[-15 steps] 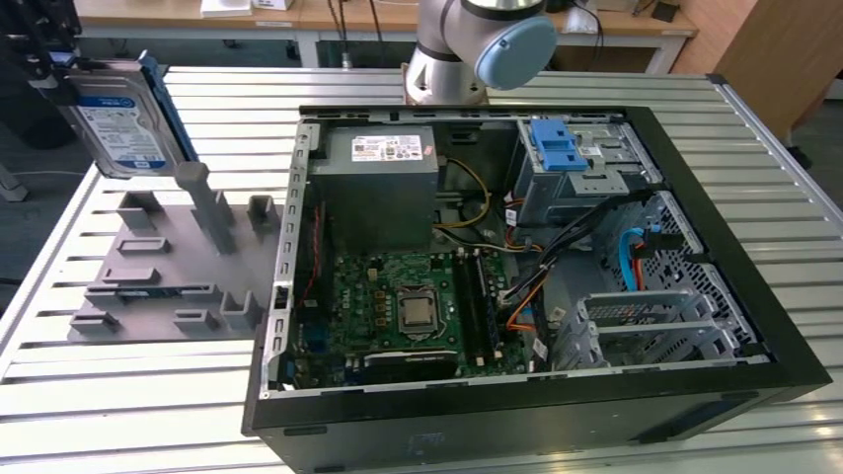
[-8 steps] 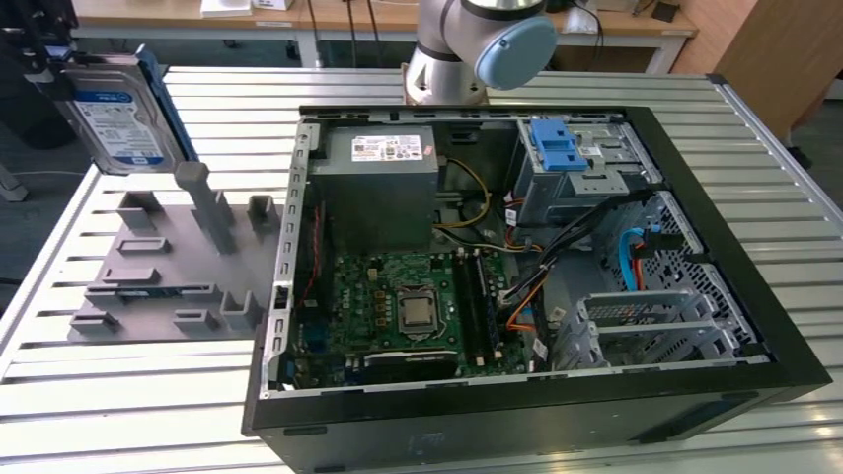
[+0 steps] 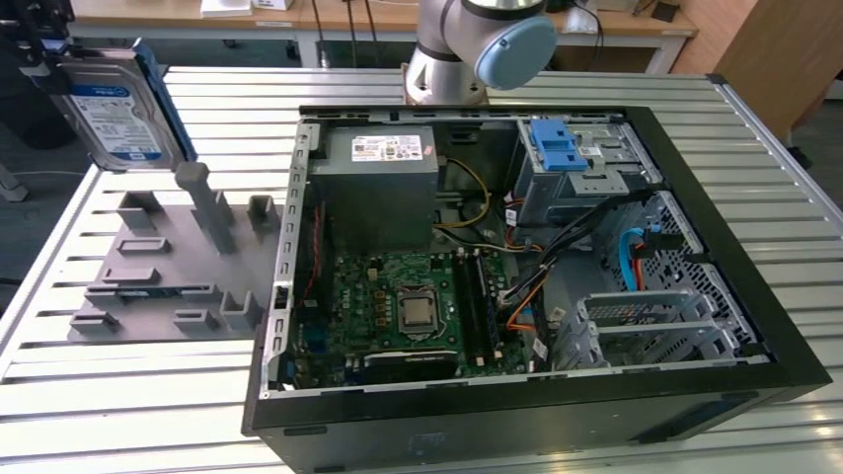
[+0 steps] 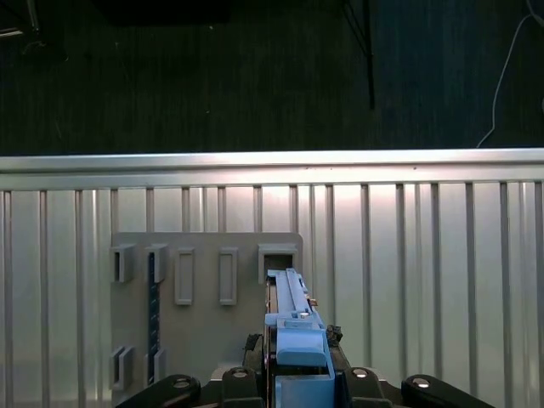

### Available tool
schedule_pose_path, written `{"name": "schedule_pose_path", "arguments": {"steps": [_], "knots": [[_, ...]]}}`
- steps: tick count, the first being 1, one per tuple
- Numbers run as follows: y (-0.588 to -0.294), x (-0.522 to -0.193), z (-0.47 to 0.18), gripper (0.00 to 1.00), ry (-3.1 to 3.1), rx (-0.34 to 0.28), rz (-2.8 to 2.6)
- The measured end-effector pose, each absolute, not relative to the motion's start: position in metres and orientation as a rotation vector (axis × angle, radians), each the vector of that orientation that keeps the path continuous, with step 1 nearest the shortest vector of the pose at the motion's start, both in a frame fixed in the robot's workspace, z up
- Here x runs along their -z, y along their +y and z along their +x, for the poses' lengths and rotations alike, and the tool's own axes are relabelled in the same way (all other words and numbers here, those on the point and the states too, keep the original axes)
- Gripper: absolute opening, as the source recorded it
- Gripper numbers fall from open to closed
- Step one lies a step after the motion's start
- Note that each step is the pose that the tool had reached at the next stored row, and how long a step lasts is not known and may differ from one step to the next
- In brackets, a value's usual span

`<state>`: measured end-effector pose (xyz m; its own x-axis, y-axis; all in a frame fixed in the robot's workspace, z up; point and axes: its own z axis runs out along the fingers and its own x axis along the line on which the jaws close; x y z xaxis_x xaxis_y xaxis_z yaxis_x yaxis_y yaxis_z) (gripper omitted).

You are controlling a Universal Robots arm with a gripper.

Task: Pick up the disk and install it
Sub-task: 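Pick up the disk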

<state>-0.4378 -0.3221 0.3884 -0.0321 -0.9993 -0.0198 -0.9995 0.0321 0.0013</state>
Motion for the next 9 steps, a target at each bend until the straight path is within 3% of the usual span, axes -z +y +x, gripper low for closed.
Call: {"name": "schedule_pose_path", "arguments": {"steps": [9], "knots": [[-0.3221, -0.3960, -0.4378, 0.36, 2.247, -0.023, -2.176]]}}
